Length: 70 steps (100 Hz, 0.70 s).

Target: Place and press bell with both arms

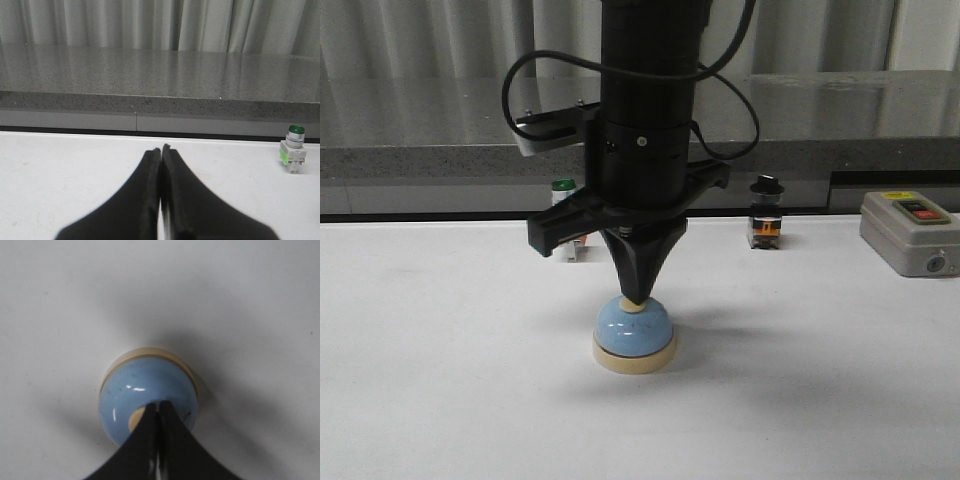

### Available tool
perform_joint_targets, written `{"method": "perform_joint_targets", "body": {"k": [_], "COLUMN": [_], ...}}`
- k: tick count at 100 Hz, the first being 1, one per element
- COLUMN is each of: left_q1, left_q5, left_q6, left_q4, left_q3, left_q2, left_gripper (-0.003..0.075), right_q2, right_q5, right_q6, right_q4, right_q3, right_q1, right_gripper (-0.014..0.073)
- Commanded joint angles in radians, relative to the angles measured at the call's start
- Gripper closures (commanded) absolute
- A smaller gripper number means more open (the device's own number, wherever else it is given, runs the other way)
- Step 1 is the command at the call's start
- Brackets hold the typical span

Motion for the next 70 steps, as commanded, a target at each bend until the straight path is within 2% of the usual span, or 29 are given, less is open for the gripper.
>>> {"method": "perform_joint_targets", "body": {"k": [1, 14, 30, 70], "left_q1": [0.0, 0.0, 0.0, 0.0], "left_q5": [-0.077, -0.077, -0.077, -0.077], "left_q6": [-0.004, -0.004, -0.004, -0.004], "left_q4": [-0.001, -0.001, -0.001, -0.001], "left_q3": [0.022, 0.022, 0.022, 0.022], "left_q2": [-0.027, -0.027, -0.027, -0.027], "left_gripper": [0.0739, 0.0739, 0.0739, 0.0739], "right_q2": [-0.061, -0.113, -0.207, -0.462], "right_q5": [-0.007, -0.003, 0.014, 0.047], "right_q6": [-0.011, -0.011, -0.01, -0.01], "right_q4": [-0.001, -0.001, -0.001, 0.002], "right_q3": [-0.03, -0.034, -0.034, 0.069], "right_q1": [0.001, -0.014, -0.08, -0.399], "right_gripper": [0.0663, 0.0663, 0.0663, 0.0663]}}
